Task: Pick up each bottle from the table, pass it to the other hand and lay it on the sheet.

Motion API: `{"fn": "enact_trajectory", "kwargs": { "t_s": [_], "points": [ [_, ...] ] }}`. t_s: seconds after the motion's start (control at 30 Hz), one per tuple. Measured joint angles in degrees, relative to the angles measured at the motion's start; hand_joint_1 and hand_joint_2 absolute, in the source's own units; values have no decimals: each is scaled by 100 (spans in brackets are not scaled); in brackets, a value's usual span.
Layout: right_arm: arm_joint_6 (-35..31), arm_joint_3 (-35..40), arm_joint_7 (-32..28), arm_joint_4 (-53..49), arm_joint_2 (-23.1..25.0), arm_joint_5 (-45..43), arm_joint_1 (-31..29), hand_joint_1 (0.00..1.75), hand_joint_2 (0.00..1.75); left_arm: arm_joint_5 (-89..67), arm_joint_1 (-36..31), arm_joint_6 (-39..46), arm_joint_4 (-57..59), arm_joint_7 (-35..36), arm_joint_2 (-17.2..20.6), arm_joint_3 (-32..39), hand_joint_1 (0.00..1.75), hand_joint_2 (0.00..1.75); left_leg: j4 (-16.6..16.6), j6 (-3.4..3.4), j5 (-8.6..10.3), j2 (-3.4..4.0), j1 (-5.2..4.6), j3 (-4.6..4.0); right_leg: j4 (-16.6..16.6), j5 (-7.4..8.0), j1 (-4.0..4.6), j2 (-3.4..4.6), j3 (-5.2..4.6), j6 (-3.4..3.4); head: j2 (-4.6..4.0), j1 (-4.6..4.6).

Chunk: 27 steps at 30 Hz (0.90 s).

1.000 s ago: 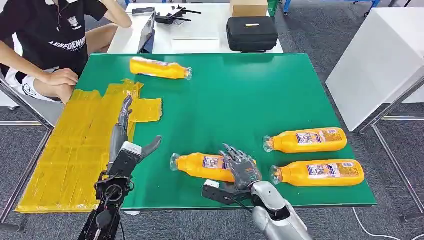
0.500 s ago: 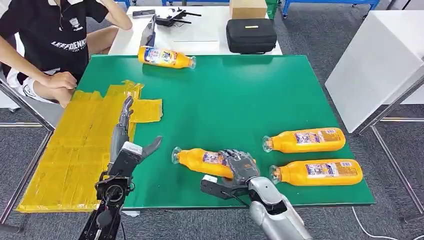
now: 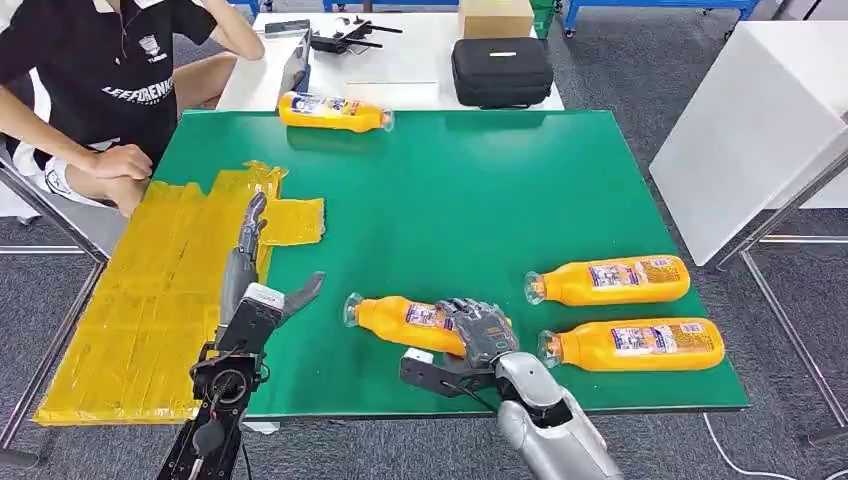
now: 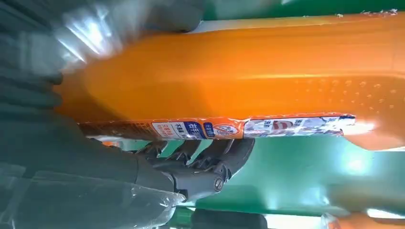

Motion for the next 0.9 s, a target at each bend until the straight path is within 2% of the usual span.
{"fn": "enact_trajectory", "kwargs": {
  "t_s": [0.1,0.3,0.6,0.73,0.9],
  "points": [
    [-312,-89,-63,-61,48,-244,95,175,175,0,5,-15,-2,0,0,0,0,175,0,4,3,-3,0,-5,1,0,0,-2,0,0,0,0],
    [-1326,-691,-543,-693,208,-1369,550,175,175,109,176,-289,-269,-48,2,-99,0,175,0,5,12,-12,-2,-54,4,7,-1,-4,-38,6,0,0],
    [-2660,-1248,-1346,-1080,435,-2135,691,175,175,593,351,-923,-916,-129,55,-722,0,175,0,5,12,-12,-2,-93,3,8,-1,-4,-76,7,0,0],
    [-2962,-1381,-1528,-1198,516,-2291,737,175,175,866,375,-1163,-1115,-44,94,-949,0,175,0,5,12,-11,-1,-93,3,8,0,-3,-78,7,0,0],
    [-2977,-1438,-1570,-1241,551,-2319,754,175,175,916,395,-1202,-1217,-24,129,-1060,0,175,0,5,12,-12,-1,-94,4,8,0,-4,-79,7,0,0]
  ]
}}
